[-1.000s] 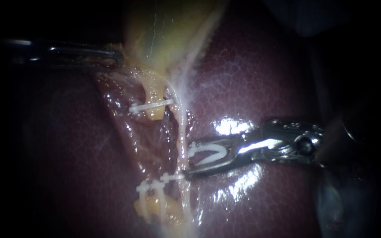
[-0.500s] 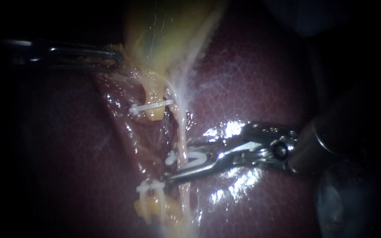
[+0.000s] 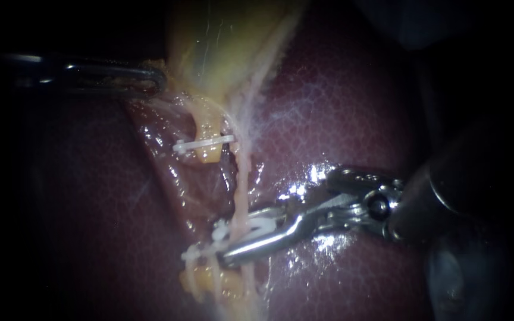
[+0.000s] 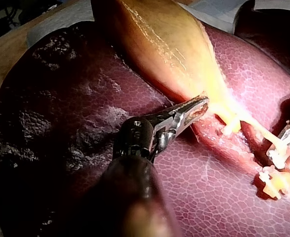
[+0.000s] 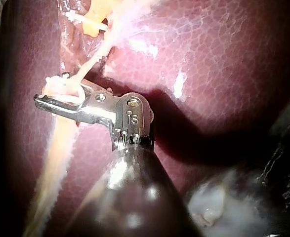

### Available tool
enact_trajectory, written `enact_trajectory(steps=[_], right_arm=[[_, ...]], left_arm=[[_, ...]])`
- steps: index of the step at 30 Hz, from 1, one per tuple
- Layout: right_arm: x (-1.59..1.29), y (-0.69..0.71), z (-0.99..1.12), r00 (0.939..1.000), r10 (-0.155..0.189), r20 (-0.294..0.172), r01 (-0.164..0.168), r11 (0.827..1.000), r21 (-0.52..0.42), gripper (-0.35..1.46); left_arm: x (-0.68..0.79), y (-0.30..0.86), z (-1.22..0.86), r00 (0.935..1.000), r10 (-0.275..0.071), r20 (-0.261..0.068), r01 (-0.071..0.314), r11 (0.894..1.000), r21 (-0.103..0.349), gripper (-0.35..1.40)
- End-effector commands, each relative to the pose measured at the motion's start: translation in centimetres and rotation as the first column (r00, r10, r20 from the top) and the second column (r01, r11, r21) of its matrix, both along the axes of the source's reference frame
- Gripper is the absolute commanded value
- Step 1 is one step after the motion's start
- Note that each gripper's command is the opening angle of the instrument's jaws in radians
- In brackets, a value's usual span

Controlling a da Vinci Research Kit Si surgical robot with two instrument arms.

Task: Clipping second clip right tube

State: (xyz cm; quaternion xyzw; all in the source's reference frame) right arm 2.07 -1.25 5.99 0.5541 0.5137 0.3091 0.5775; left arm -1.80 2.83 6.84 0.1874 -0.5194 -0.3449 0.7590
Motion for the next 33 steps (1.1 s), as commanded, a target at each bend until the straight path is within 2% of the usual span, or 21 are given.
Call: enact_trajectory(steps=[1, 6, 15, 33], right_arm=[[0.0, 0.01, -0.03, 1.0, 0.002, -0.003, -0.002, 1.0, 0.001, 0.46], [0.01, 0.04, -0.14, 0.9997, 0.012, -0.019, -0.012, 1.0, 0.011, 0.45], [0.04, 0.09, -0.09, 0.9976, 0.04, -0.056, -0.039, 0.999, 0.024, 0.34], [0.05, 0.12, -0.04, 0.9984, 0.042, -0.038, -0.04, 0.998, 0.056, -0.01]], left_arm=[[0.0, 0.0, 0.0, 1.0, 0.0, 0.0, 0.0, 1.0, 0.0, -0.35], [-0.01, 0.0, 0.0, 1.0, 0.0, 0.0, 0.0, 1.0, 0.0, -0.35], [-0.01, 0.0, 0.0, 1.0, -0.002, -0.002, 0.002, 1.0, -0.001, -0.35], [-0.01, 0.0, -0.01, 1.0, -0.003, -0.002, 0.003, 1.0, -0.001, -0.35]])
